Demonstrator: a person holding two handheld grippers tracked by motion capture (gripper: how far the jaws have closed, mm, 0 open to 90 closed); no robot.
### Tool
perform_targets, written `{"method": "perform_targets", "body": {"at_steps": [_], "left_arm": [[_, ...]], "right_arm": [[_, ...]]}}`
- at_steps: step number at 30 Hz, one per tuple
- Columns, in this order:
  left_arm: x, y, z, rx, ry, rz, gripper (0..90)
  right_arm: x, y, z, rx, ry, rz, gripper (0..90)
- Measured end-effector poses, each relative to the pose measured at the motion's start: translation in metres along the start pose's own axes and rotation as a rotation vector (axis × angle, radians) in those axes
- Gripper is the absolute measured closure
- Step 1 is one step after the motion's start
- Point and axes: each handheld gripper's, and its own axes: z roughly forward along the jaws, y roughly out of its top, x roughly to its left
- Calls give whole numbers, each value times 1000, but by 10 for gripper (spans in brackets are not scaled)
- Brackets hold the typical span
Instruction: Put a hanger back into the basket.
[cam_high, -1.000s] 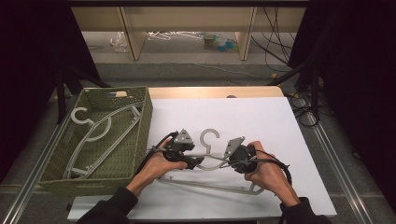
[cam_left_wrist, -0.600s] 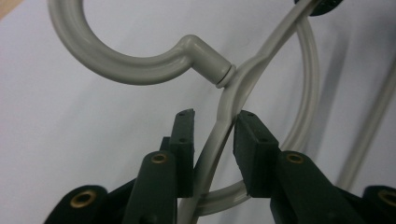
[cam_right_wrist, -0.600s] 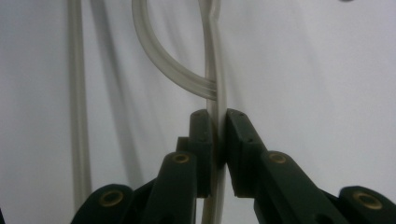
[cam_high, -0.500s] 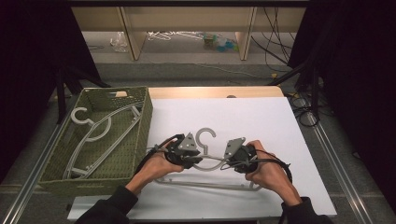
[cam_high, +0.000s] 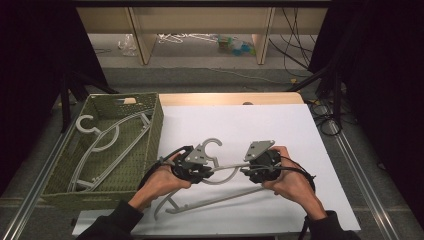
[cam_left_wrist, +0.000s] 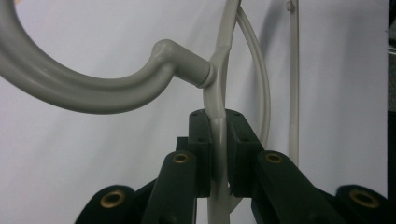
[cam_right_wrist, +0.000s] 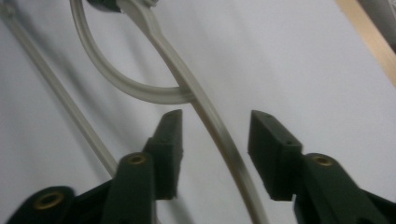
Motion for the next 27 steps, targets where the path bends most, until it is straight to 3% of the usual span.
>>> {"method": "perform_targets", "body": {"at_steps": [2,5,8,10,12,13,14,18,20,21,25,27], "left_arm": [[4,-1,-3,-21,15,-52,820],[9,-2,-6,-32,23,-92,820],[12,-3,-8,-54,22,-145,820],[15,-3,-11,-51,17,-156,820],[17,-3,-16,-56,20,-156,820],[17,-2,-17,-75,22,-183,820],[18,-2,-19,-72,28,-181,820],[20,-3,-28,-109,33,-217,817],[22,-3,-32,-117,40,-228,818],[23,-3,-35,-134,43,-254,819],[28,-3,-44,-158,69,-278,818],[30,-3,-46,-165,70,-283,818]], "right_arm": [[-2,-1,-2,-24,-5,38,487],[-6,-5,-3,-73,-29,96,435],[-8,-10,-4,-116,-8,149,403],[-7,-15,-5,-120,8,177,398],[-4,-21,-5,-112,18,194,392],[-3,-23,-4,-121,16,199,392],[-1,-26,-2,-132,4,202,392],[4,-31,-2,-116,32,205,385],[8,-31,-5,-137,27,210,380],[9,-31,-6,-149,29,210,378],[13,-30,-13,-215,38,223,355],[17,-32,-15,-219,46,242,350]]}}
